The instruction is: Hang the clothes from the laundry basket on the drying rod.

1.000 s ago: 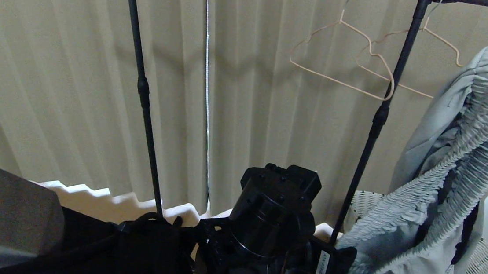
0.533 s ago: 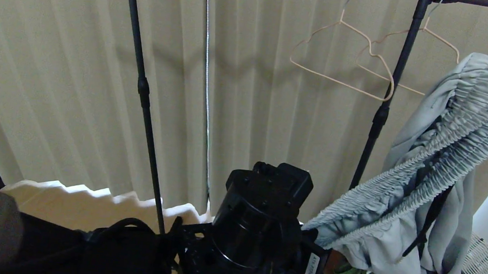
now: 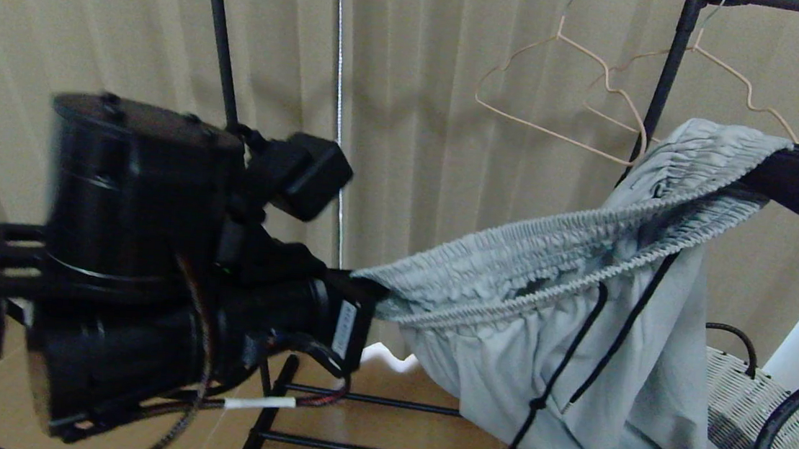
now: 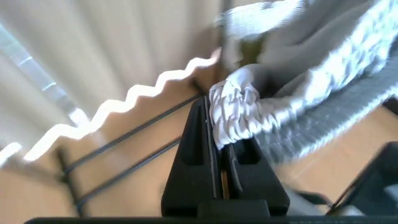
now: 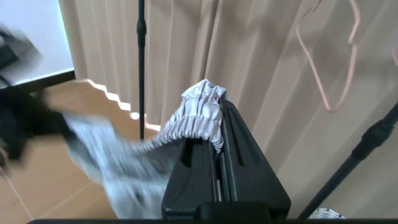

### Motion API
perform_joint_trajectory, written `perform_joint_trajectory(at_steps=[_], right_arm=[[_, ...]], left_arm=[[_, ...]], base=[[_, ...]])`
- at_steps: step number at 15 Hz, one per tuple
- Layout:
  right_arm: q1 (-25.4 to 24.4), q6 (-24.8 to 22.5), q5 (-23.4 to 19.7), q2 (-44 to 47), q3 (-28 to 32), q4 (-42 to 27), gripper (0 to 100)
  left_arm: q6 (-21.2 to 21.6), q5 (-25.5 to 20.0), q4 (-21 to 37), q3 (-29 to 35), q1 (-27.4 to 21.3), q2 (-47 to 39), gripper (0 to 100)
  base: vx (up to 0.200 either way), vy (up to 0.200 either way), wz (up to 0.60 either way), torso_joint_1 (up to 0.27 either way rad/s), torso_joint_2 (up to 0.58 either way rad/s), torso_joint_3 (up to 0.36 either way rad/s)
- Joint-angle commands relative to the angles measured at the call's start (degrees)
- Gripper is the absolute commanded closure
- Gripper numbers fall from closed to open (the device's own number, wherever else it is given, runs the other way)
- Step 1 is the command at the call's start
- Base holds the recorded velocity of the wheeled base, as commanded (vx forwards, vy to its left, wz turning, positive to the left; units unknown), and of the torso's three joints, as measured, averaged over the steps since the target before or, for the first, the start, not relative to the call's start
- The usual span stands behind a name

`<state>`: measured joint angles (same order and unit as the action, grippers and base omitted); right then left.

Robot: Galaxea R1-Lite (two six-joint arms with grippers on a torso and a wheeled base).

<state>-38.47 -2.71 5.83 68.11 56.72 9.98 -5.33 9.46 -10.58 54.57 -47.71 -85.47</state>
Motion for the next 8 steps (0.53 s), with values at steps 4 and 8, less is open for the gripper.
perform_joint_trajectory(at_steps=[4, 8], right_arm=[[-0.02, -0.02, -1.08, 6.86, 1.81, 5.75, 100], [2.79, -0.11, -1.08, 11.70, 14.12, 5.66, 100]], left_arm=[[0.05, 0.03, 11.99, 13.64, 6.05, 6.10, 100], [7.61, 0.03, 16.21, 25.68, 6.67, 4.87, 100]], base=[[0.000, 0.000, 0.00, 0.000, 0.00, 0.000], [0.000, 0.000, 0.00, 0.000, 0.00, 0.000]])
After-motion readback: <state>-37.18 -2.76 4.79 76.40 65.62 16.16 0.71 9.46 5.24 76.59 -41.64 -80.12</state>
